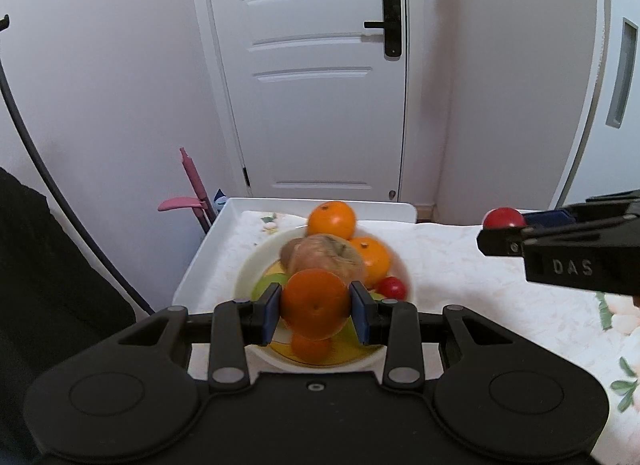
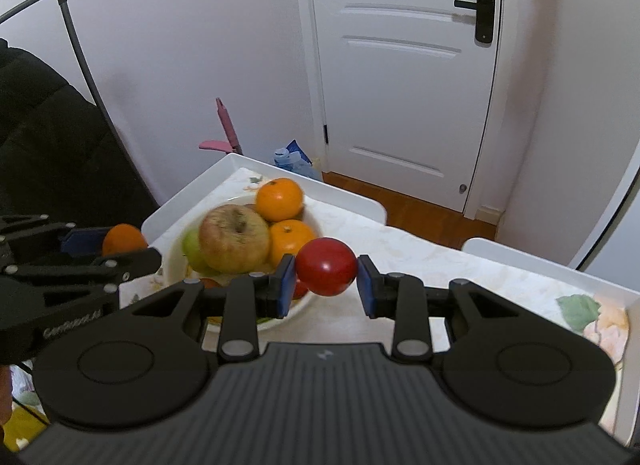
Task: Organize fruits
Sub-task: 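Place the tangerine and the tomato into the bowl and open both tools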
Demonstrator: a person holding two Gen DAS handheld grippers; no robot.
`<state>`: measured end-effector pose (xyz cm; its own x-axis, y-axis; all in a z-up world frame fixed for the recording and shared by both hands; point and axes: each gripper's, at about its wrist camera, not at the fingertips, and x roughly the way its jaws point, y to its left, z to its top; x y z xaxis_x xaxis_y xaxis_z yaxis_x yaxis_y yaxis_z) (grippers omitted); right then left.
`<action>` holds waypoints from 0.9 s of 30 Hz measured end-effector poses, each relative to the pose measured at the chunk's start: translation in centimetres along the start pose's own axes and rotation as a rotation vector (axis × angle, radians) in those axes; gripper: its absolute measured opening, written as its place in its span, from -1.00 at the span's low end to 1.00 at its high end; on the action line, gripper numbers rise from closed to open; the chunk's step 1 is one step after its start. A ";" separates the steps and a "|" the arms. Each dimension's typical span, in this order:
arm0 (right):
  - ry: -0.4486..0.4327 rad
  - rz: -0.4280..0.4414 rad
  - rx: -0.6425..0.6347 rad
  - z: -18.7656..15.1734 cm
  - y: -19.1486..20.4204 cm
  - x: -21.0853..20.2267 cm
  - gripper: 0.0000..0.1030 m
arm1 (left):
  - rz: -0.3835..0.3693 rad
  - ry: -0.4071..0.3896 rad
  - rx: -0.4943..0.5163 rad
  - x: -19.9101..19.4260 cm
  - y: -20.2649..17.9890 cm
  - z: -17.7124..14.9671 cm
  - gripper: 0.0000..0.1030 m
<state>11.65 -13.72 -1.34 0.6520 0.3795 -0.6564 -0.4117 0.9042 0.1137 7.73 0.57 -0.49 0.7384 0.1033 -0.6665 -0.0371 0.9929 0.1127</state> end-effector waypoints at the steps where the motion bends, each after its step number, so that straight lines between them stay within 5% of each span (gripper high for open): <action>1: 0.003 -0.002 0.005 0.0 0.5 0.2 -0.08 | -0.005 0.004 0.006 0.2 0.5 0.0 -0.22; 12: 0.049 -0.055 0.080 -0.6 4.9 2.5 -0.08 | -0.085 0.073 0.102 5.2 5.4 -1.2 -0.22; 25: 0.086 -0.118 0.172 -2.2 6.3 5.3 -0.08 | -0.192 0.150 0.154 10.4 6.7 -2.2 -0.21; 27: 0.087 -0.125 0.180 -2.3 6.3 5.4 -0.08 | -0.212 0.158 0.151 10.7 6.8 -2.2 0.01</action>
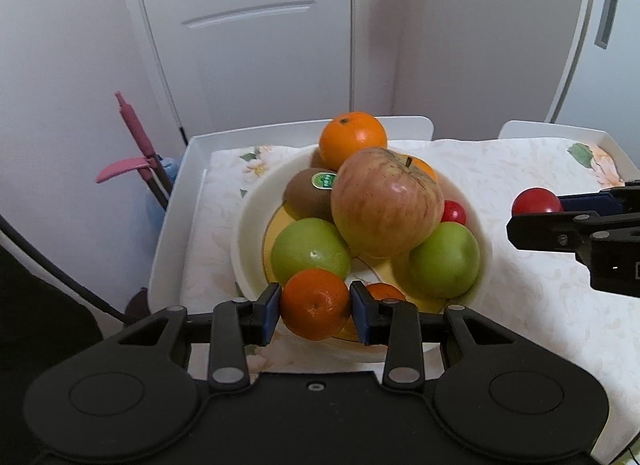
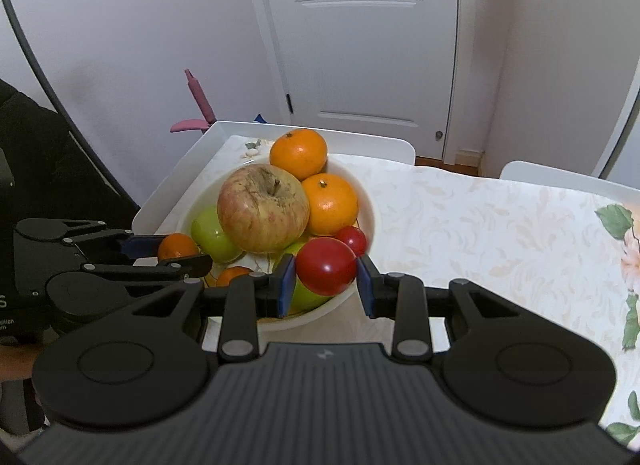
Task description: Organize fruits
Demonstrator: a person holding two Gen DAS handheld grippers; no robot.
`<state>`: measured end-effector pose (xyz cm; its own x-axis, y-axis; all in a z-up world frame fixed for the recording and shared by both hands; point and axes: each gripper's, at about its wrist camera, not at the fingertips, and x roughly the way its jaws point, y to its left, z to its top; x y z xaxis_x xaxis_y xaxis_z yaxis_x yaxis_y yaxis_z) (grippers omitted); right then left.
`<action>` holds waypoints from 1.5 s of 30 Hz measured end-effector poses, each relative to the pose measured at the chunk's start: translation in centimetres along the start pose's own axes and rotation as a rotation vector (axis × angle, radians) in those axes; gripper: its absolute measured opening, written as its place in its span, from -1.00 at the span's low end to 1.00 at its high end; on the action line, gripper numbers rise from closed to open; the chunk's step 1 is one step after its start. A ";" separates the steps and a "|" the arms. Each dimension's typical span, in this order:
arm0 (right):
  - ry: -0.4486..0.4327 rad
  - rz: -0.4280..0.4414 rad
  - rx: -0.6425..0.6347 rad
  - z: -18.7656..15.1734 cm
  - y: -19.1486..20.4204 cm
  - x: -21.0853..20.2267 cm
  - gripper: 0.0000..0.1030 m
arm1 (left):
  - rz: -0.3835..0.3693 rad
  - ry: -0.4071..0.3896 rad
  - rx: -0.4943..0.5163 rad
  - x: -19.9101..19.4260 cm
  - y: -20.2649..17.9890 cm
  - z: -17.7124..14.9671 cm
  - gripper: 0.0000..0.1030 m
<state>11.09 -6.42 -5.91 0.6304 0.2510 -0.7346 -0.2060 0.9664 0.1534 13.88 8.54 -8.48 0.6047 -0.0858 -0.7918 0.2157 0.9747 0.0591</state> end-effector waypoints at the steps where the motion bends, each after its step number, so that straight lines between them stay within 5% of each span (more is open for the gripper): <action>1: 0.000 -0.003 0.003 0.0 0.0 0.0 -0.08 | -0.010 -0.002 -0.004 -0.1 0.1 0.0 0.19; 2: -0.001 -0.005 0.006 0.0 0.0 0.0 -0.08 | -0.013 -0.012 -0.011 -0.3 0.2 0.0 0.55; 4: -0.004 -0.011 0.009 0.1 0.1 -0.1 -0.08 | -0.009 -0.040 -0.020 -1.1 0.3 0.1 0.74; 12: -0.005 -0.002 -0.021 0.1 0.8 -0.4 -0.08 | -0.003 -0.051 -0.092 -3.5 1.7 -0.4 0.83; 25: -0.015 0.090 -0.306 -2.4 3.5 1.9 -0.08 | -0.004 -0.081 -0.138 -6.2 2.6 -2.6 0.83; 37: -0.053 0.114 -0.427 -4.0 5.3 3.2 -0.07 | 0.030 -0.085 -0.181 -7.0 2.7 -4.6 0.83; 38: -0.060 0.110 -0.444 -4.1 5.5 3.5 -0.05 | 0.032 -0.084 -0.188 -7.0 2.6 -4.8 0.83; 41: -0.110 0.049 -0.492 -4.8 6.0 3.5 0.52 | 0.031 -0.080 -0.208 -7.1 2.4 -5.2 0.83; 45: -0.161 0.032 -0.513 -5.5 5.6 2.5 0.76 | 0.040 -0.078 -0.217 -7.5 1.9 -5.6 0.83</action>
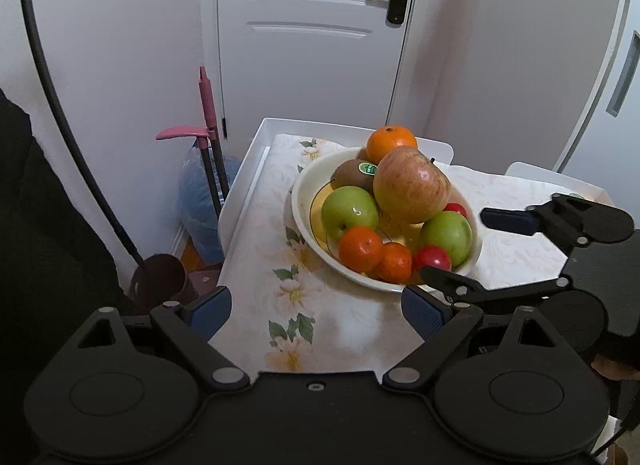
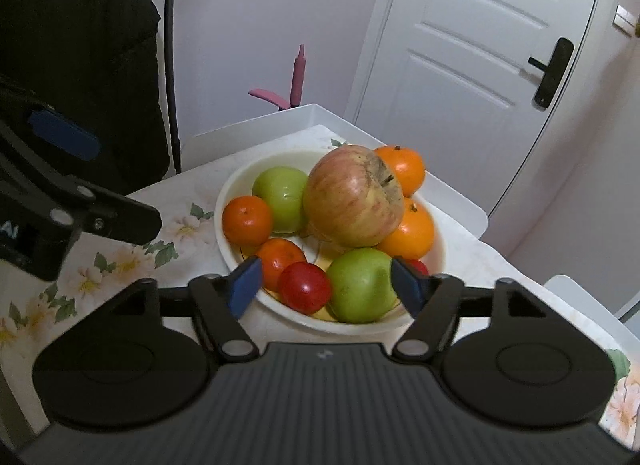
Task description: Organize fruits
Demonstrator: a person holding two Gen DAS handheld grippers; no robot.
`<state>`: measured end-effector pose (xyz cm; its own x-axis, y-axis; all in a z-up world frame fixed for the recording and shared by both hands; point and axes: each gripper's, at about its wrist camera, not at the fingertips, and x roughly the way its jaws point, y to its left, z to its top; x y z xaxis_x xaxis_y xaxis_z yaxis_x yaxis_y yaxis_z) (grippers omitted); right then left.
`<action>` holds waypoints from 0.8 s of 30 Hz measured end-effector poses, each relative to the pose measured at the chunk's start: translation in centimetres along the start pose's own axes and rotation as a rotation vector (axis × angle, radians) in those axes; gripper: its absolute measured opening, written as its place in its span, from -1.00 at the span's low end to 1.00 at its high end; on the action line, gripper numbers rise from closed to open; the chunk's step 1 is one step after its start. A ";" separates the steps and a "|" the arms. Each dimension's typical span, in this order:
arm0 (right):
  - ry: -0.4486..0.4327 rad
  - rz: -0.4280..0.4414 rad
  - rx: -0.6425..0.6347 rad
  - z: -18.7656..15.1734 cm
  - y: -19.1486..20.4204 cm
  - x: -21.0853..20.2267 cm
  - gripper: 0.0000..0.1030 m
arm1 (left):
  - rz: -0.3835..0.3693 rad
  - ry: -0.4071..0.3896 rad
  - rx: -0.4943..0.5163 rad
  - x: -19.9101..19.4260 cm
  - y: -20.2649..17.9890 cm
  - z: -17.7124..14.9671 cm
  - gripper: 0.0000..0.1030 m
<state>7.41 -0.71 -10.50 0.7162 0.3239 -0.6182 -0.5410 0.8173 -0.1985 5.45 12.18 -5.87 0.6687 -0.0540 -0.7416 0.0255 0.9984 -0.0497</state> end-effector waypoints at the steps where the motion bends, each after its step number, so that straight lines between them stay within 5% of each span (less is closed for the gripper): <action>1: -0.002 -0.002 0.001 -0.2 -0.2 -0.3 0.78 | 0.002 -0.001 -0.003 -0.2 -0.2 -0.1 0.83; 8: -0.009 -0.026 0.054 -1.2 -2.4 -4.0 0.80 | 0.005 -0.036 -0.006 -2.6 -2.4 0.1 0.83; 18: -0.076 -0.103 0.275 -0.5 -9.0 -16.2 0.94 | 0.009 -0.181 0.024 -9.9 -8.0 2.1 0.83; 24: -0.077 -0.236 0.434 -0.5 -11.2 -22.4 1.00 | 0.018 -0.242 0.075 -13.6 -10.8 3.1 0.88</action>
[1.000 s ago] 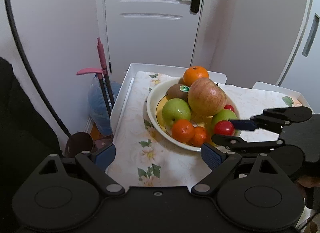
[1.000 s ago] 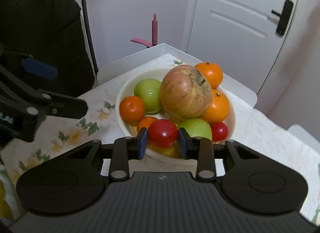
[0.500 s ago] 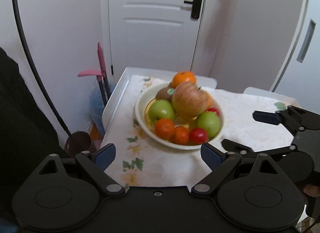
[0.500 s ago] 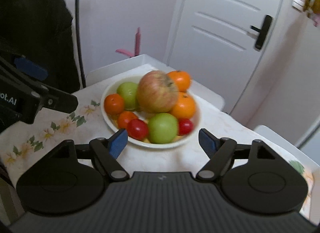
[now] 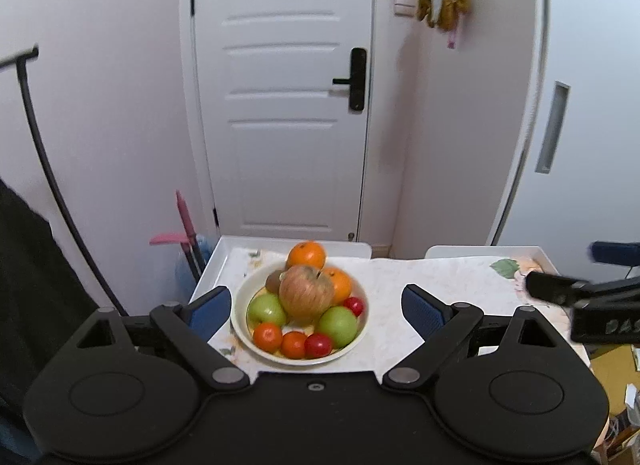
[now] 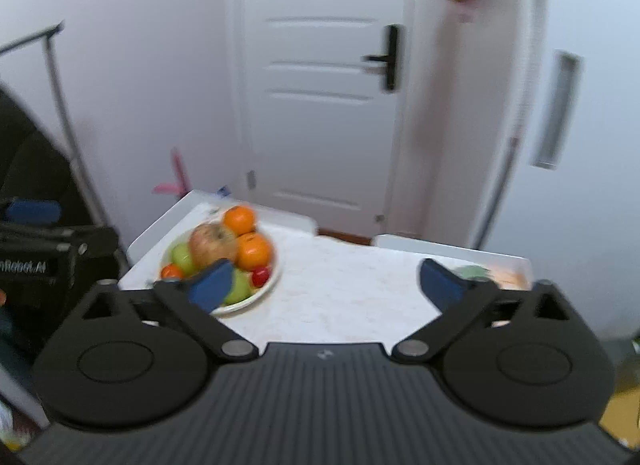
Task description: Organize fruits
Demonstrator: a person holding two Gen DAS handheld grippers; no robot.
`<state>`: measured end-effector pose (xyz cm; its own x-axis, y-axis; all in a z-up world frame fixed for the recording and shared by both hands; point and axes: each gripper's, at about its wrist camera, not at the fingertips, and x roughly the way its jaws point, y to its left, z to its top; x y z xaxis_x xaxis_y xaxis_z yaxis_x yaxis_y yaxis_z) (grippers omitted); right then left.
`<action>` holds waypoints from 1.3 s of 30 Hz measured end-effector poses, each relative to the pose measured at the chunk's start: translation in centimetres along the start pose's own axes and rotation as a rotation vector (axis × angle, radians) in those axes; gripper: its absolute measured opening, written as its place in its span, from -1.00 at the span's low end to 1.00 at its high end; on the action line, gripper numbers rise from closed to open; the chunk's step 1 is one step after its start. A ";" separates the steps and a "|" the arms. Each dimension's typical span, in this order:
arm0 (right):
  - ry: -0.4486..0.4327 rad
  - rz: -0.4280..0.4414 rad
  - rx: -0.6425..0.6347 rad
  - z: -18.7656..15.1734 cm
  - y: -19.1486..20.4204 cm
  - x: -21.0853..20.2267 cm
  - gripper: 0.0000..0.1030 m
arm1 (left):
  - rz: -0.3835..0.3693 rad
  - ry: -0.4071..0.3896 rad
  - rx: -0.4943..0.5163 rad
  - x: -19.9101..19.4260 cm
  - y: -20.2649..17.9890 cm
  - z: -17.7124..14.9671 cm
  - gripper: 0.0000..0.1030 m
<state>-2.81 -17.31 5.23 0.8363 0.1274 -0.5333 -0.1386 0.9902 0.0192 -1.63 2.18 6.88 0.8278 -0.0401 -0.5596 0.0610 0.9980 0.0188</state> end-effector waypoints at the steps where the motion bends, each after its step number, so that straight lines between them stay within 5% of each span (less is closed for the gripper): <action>1: -0.006 -0.014 0.017 0.0 -0.3 -0.7 1.00 | 0.002 -0.008 0.007 -0.4 -0.3 0.1 0.91; 11: 0.052 -0.150 0.119 -1.5 -1.8 -3.5 1.00 | 0.044 -0.018 0.080 -1.9 -1.6 -1.2 1.00; 39: 0.110 -0.181 0.156 -2.6 -0.9 -2.2 1.00 | 0.024 0.017 0.085 -0.3 0.2 -1.8 1.00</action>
<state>-5.90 -18.65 4.19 0.7760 -0.0515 -0.6286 0.0988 0.9943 0.0405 -2.86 2.44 5.61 0.8198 -0.0148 -0.5724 0.0893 0.9907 0.1023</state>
